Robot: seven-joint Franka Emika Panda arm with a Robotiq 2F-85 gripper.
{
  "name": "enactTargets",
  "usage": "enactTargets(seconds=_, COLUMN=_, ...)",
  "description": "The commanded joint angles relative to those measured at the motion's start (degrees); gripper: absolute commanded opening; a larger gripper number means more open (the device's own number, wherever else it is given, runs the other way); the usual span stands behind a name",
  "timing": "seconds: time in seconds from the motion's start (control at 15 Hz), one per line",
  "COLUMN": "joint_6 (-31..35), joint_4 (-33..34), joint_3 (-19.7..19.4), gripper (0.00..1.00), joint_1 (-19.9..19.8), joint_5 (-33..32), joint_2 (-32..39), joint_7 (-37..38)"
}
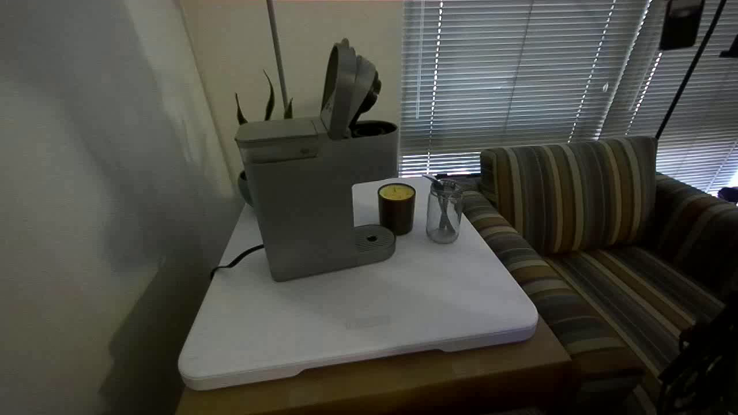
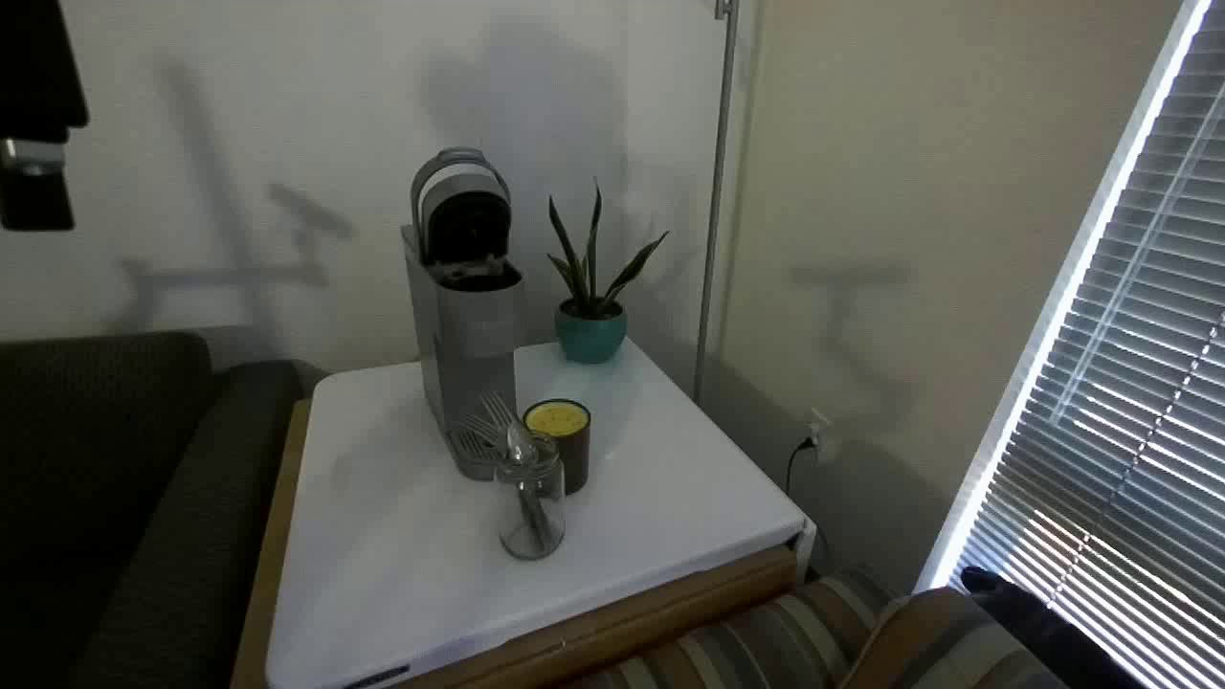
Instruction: Close the lid of the coffee machine chamber
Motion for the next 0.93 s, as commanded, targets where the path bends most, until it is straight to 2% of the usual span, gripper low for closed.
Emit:
enactTargets(seconds=0.0, joint_6=-0.11, joint_4=0.09, joint_3=-0.43, gripper=1.00, joint_1=0.51, joint_5=-0.16, joint_2=0.04, joint_7=0.18)
enactTargets(seconds=0.2, joint_6=1.35, joint_4=2.00, joint_3=-0.84, gripper=1.00, joint_1=-0.30, joint_5=2.50, joint_2=2.23, joint_7=4.85)
enactTargets(seconds=0.47, joint_6=5.14, joint_4=5.53, joint_3=-0.70, gripper=1.00, joint_1=-1.72, joint_5=5.83, joint_2=6.42, joint_7=15.04)
enactTargets(seconds=0.73, joint_6=14.98, joint_4=8.06, joint_3=-1.25, gripper=1.00, joint_1=-2.65, joint_5=10.04, joint_2=11.75, joint_7=23.46)
enactTargets(seconds=0.8, joint_6=17.17, joint_4=8.20, joint_3=-1.27, gripper=1.00, joint_1=-2.76, joint_5=10.28, joint_2=12.36, joint_7=24.42)
enactTargets(seconds=0.87, joint_6=14.54, joint_4=6.27, joint_3=-0.95, gripper=1.00, joint_1=-2.10, joint_5=8.86, joint_2=9.40, joint_7=22.66)
